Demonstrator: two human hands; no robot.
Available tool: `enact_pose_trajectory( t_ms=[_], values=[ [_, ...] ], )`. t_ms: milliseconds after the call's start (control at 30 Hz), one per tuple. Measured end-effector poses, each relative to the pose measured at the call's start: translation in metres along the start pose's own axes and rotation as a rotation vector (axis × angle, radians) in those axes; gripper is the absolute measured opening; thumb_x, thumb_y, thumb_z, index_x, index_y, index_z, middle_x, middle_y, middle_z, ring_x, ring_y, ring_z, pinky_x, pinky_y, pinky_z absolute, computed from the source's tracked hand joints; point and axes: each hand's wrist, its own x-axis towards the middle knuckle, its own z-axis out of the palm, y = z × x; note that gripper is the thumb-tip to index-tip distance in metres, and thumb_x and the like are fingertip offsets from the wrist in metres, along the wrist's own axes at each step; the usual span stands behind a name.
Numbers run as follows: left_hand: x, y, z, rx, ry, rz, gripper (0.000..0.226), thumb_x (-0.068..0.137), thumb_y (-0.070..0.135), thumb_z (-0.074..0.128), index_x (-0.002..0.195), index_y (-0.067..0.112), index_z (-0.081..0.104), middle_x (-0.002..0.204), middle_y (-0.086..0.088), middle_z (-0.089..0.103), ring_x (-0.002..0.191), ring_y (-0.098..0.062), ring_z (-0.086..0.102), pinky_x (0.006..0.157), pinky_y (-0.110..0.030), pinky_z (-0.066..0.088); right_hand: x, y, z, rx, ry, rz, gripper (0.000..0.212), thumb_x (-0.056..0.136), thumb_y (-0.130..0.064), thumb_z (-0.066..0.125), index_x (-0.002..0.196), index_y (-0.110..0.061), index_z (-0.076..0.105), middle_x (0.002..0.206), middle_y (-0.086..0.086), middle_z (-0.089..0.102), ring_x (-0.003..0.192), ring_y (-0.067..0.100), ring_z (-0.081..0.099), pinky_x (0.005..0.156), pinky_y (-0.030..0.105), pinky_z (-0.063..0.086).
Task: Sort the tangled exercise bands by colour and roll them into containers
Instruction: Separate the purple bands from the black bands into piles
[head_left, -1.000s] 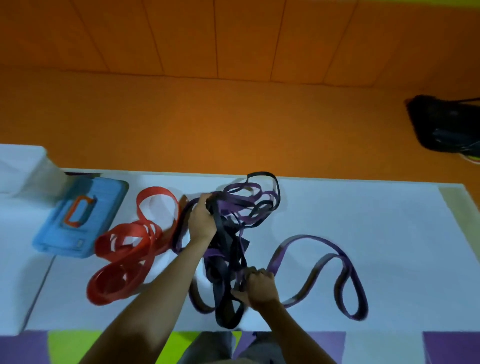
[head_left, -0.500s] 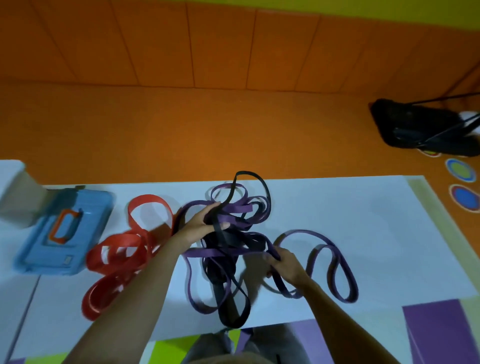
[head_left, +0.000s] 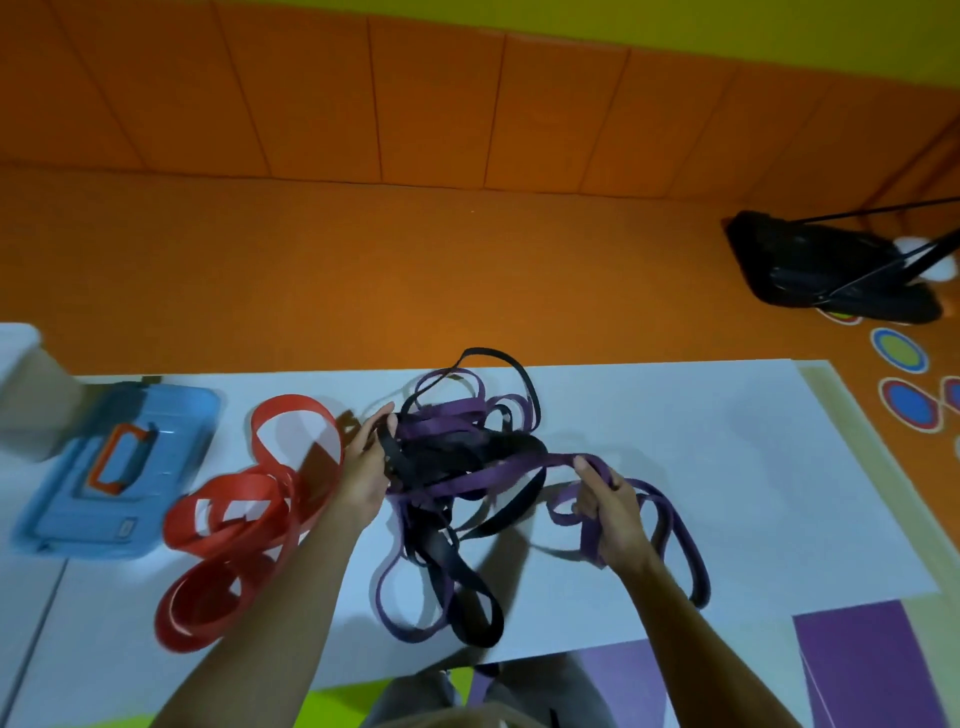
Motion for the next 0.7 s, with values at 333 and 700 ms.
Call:
enact_pose_trajectory(
  t_ms=[333,700],
  values=[
    [0.011,-0.001,-0.018,0.53,-0.111,-0.053,0.046,0.098,-0.005,0.062,0.136,0.02,0.062,0.137,-0.006,0.065,0.12,-0.025,0.063,0.093,-0.037,0.055,0.014,-0.073,0.007,-0.048,-0.112,-0.132,0.035,0.09,-0.029,0.075,0.08,-0.01,0.048,0.062,0.004,0.033,0.054,0.018,0.035,0.056,0.031,0.047],
    [-0.002,-0.017,0.015,0.962,0.037,-0.017,0.062,0.089,0.084,0.048,0.109,0.03,0.07,0.123,-0.003,0.055,0.118,-0.024,0.054,0.108,-0.047,0.043,0.017,-0.126,0.036,-0.12,-0.366,-0.243,0.012,0.096,-0.019,0.069,0.101,-0.01,0.064,0.076,0.009,0.055,0.056,0.02,0.046,0.059,0.025,0.042]
  ],
)
